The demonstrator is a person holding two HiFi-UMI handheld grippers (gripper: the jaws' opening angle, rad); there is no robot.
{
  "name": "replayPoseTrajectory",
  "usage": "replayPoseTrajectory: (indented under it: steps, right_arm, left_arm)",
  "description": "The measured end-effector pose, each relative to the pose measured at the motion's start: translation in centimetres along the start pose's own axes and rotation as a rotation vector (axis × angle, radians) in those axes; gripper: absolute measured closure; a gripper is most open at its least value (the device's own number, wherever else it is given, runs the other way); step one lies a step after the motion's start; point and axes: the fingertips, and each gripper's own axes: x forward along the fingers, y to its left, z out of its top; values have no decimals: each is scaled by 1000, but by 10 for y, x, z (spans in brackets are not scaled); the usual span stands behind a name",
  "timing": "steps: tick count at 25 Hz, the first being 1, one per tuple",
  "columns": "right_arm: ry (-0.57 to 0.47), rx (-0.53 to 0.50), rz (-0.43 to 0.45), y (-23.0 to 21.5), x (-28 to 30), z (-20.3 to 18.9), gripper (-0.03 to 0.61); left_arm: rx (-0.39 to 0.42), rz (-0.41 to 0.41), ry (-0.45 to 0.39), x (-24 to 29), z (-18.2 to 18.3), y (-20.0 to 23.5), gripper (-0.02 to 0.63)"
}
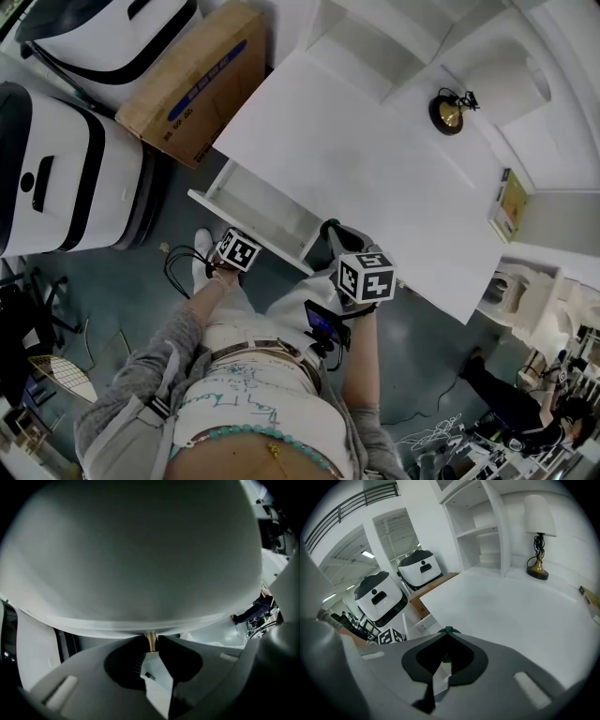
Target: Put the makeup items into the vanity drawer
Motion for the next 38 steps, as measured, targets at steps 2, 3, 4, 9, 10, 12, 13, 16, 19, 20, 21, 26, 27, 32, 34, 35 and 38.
replayPoseTrajectory:
  steps: [2, 3, 4, 9, 10, 12, 13, 16, 19, 20, 21, 26, 27, 32, 34, 35, 38]
  right_arm:
    - [4, -6, 7, 3, 2, 0, 549]
    - [6, -9, 10, 4, 3, 0, 549]
    - [8, -13, 12, 5, 4, 0, 549]
    - [18, -31, 26, 12, 9, 2, 549]
    - [20, -33, 29, 14, 10, 2, 549]
    - [25, -37, 35, 17, 13, 2, 549]
    - [29, -40, 39, 19, 14, 2, 549]
    - [37, -52, 51, 24, 19, 3, 549]
    - [48, -63, 63, 28, 25, 3, 549]
    - [52, -67, 67, 29, 26, 3, 549]
    - [56, -71, 71, 31, 28, 3, 549]
    - [84, -87, 94, 37, 41, 1, 549]
    - [89, -91, 98, 38, 44, 1, 549]
    - [123, -126, 124, 48, 64, -4, 549]
    - [143, -139, 141, 54, 73, -7, 549]
    - [152, -146, 149, 57, 78, -8, 549]
    - [176, -171, 165, 63, 90, -12, 549]
  left_arm:
    - [-3, 0, 3, 0, -3, -1, 525]
    - [-3, 0, 4, -1, -4, -1, 525]
    - [-3, 0, 4, -1, -5, -1, 525]
    - [-12, 4, 2, -3, -12, -2, 525]
    - [-13, 5, 2, -4, -13, -2, 525]
    - [-14, 5, 1, -4, -15, -2, 525]
    - [-14, 5, 1, -5, -16, -2, 525]
    - [-13, 3, 2, -5, -18, -3, 525]
    - [-11, 2, 1, -5, -18, -3, 525]
    - [-12, 2, 1, -5, -18, -3, 525]
    - [-12, 2, 2, -5, -18, -3, 525]
    - [-14, 2, 2, -4, -17, -3, 525]
    - [-14, 2, 3, -4, -17, -3, 525]
    - [-19, 0, 3, -5, -17, -3, 525]
    - [-21, -1, 1, -5, -17, -2, 525]
    - [-21, -1, 0, -5, -17, -2, 525]
    - [-21, -2, -1, -4, -16, -2, 525]
